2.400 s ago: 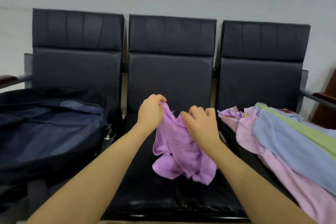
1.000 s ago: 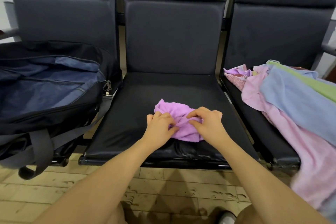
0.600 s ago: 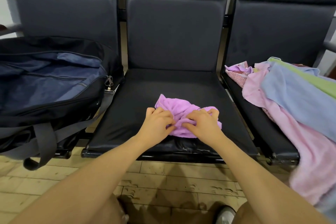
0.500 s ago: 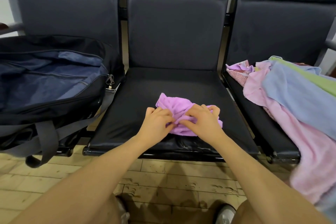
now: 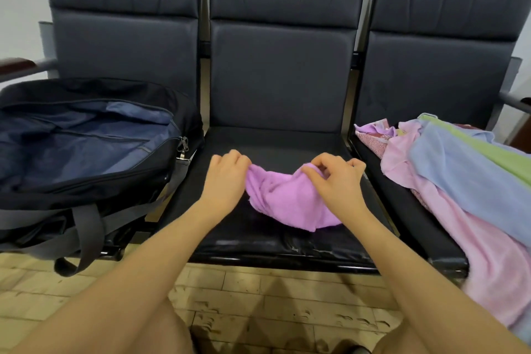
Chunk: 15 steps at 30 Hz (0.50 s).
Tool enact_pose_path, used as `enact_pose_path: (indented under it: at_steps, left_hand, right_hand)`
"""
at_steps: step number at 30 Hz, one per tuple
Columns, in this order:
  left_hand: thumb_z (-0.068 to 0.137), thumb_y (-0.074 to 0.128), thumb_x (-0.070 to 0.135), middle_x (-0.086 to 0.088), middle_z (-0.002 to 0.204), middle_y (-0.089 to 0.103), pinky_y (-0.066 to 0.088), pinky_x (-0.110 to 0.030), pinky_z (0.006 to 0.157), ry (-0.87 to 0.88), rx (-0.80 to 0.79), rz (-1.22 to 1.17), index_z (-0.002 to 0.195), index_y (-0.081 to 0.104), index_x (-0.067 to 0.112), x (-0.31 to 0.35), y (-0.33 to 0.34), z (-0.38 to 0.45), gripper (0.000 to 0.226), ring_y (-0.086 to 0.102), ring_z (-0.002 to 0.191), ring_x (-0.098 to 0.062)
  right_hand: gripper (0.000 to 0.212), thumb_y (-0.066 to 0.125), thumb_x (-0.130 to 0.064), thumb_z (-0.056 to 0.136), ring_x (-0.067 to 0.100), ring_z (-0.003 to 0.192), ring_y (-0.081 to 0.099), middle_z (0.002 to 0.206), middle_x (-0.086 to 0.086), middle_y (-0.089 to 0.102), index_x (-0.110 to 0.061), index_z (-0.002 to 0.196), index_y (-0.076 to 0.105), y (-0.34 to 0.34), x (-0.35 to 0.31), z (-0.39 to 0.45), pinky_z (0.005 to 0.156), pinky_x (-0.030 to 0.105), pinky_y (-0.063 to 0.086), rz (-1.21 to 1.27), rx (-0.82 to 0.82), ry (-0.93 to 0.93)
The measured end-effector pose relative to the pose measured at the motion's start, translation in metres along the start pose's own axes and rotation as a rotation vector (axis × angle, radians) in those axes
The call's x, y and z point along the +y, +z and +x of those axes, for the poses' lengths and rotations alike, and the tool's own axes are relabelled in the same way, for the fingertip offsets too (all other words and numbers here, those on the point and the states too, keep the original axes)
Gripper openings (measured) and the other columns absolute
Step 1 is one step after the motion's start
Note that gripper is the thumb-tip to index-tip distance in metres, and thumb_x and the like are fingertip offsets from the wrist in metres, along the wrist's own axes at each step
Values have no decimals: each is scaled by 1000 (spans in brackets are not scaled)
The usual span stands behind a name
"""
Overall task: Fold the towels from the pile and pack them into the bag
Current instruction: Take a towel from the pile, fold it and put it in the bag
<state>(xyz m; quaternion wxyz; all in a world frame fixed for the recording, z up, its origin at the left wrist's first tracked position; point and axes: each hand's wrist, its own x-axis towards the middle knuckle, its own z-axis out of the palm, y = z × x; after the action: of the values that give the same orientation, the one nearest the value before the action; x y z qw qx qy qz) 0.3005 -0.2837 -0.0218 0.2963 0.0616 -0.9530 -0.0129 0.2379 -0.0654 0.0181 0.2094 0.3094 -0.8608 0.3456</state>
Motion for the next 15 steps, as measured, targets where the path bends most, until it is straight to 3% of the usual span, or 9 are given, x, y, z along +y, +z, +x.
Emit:
enact_pose_path:
  at_steps: [3,5,8,12,15]
  left_hand:
    - [87,42,7,-10,84,65,33,-33,67,-65,152,12,97,65,7,-5,-29,30,25,62,74,-32]
    - [95,46,9,-7,85,67,44,-36,72,-147,216,-194,103,65,7,1,-56,55,20,62,75,-26]
    - [99,46,17,4,89,63,47,-27,73,-277,286,-490,109,63,13,8,-88,91,21,60,80,-15]
    - [96,48,10,1,85,61,49,-25,68,-413,376,-730,109,57,16,13,-126,134,17,59,74,-14]
    - [94,48,5,-2,101,66,47,-23,79,-493,438,-818,105,66,13,11,-153,166,22,60,90,-13]
  right_hand:
    - [19,64,-26,88,9,73,59,68,-11,63,-23,70,61,-15,-12,27,93,37,32,231,92,141]
    - [20,66,-27,86,5,69,57,64,-11,61,-26,67,59,-27,-23,47,92,49,43,365,170,221]
    - [19,65,-31,87,11,70,58,63,-11,59,-25,70,59,-47,-39,77,92,51,45,390,297,286]
    - [17,61,-32,91,16,80,58,67,-10,57,-18,80,59,-76,-59,110,89,26,28,377,409,297]
    - [16,60,-30,91,13,80,56,66,-11,55,-19,80,55,-97,-69,131,83,10,21,440,488,254]
